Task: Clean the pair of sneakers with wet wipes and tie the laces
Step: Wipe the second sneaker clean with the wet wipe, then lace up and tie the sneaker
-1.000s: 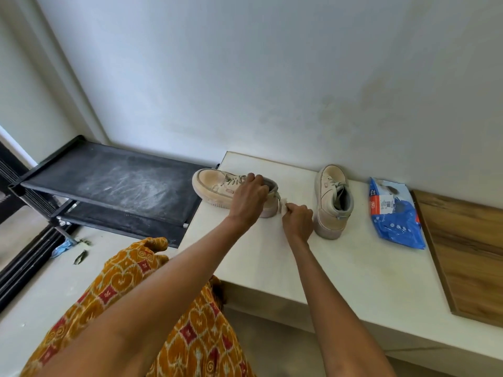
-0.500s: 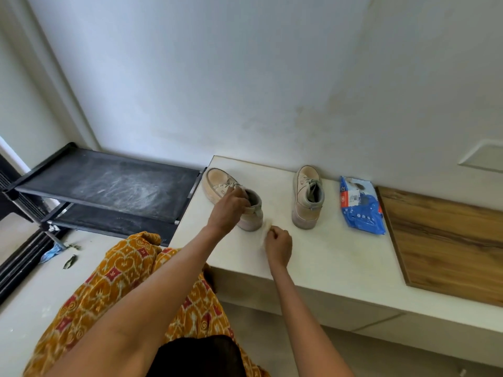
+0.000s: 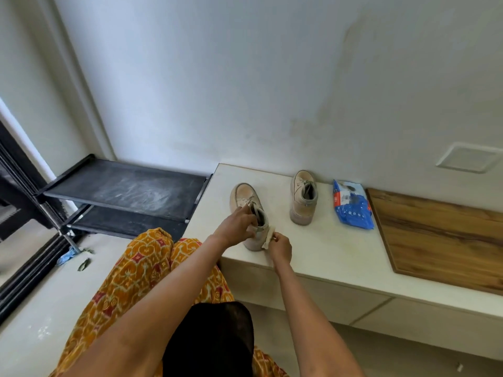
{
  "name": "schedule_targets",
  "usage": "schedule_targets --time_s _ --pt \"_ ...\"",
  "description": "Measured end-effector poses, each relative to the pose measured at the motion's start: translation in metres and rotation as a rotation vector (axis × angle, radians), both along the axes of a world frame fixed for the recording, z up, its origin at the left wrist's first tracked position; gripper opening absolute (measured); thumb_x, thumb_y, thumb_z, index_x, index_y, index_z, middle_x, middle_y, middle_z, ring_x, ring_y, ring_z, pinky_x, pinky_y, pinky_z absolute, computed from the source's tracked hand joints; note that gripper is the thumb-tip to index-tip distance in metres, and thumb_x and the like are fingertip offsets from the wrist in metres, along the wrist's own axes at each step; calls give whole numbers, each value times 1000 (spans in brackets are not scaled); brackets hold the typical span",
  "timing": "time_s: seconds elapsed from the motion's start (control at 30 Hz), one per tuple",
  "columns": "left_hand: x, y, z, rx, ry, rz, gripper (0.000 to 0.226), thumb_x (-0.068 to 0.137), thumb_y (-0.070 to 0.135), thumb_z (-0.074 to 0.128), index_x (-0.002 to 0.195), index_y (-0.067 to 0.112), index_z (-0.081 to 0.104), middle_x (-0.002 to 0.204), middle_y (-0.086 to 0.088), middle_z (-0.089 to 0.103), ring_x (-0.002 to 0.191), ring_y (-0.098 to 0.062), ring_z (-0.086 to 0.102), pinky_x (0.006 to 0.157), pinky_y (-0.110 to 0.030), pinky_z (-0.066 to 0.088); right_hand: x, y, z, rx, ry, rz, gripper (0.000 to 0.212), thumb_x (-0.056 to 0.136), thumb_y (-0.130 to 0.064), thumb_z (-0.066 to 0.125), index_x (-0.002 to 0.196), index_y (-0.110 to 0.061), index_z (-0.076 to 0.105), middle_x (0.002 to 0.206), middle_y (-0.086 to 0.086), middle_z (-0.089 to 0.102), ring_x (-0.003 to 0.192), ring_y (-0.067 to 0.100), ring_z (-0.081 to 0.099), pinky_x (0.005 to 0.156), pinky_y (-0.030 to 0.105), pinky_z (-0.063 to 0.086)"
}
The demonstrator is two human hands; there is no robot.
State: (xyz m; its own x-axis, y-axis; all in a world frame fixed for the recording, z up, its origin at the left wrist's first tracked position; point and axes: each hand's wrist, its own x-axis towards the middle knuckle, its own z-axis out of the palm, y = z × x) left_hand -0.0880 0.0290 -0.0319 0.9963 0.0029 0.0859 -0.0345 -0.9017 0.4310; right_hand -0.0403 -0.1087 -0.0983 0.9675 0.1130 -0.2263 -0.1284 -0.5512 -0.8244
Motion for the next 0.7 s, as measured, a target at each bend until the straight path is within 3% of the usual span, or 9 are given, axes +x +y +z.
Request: schedule_targets --time_s 0.1,0.3,0.4,0.43,0.5,0.53,0.6,0.7 --pt "-1 -7 -4 26 -51 92 18 86 12 62 102 5 67 111 -10 51 107 -25 49 84 -35 47 -14 -2 -3 -41 -33 -15 29 89 -6 43 69 -16 62 77 6 63 69 22 53 50 26 32" --pt "-6 -16 -2 46 -40 137 19 87 11 60 105 5 64 119 -11 49 112 -26 46 86 -36 45 -28 -28 -8 57 -11 -4 33 87 -7 40 56 -17 40 67 10 47 67 22 44 59 30 28" --pt "-9 -33 -11 199 -171 157 43 76 5 66 117 5 54 123 -18 47 114 -35 46 98 -42 40 -36 -47 3 243 13 -98 33 89 -7 41 58 -17 45 61 2 46 61 15 42 57 29 29" --pt "-9 -42 -12 200 -238 145 50 71 2 68 118 4 52 122 -21 48 114 -38 47 98 -46 41 -37 -57 4 307 13 -131 33 90 -8 42 60 -17 50 63 1 50 62 14 44 58 28 31" --pt "-6 -69 -10 97 -296 48 45 72 -1 65 116 3 55 117 -20 51 108 -36 50 93 -47 45 -41 -77 8 425 22 -213 28 91 -8 43 68 -13 59 69 3 57 65 13 49 60 27 35" --pt "-6 -88 -7 6 -242 -13 35 78 0 62 113 3 57 113 -18 53 103 -33 52 89 -44 46 -43 -89 8 473 33 -265 26 90 -7 43 71 -12 61 70 4 58 65 13 50 59 26 37" --pt "-6 -134 -2 -270 40 -86 20 91 12 54 108 3 59 108 -16 58 99 -29 56 86 -38 46 -50 -114 6 538 59 -386 24 89 -8 45 72 -11 61 68 5 58 63 15 50 55 26 38" --pt "-12 -215 -10 -611 477 -89 33 100 30 40 108 1 56 100 -21 64 90 -32 63 77 -31 47 -64 -164 -10 566 19 -575 26 95 -16 48 75 -7 62 65 7 58 61 17 53 53 28 41"
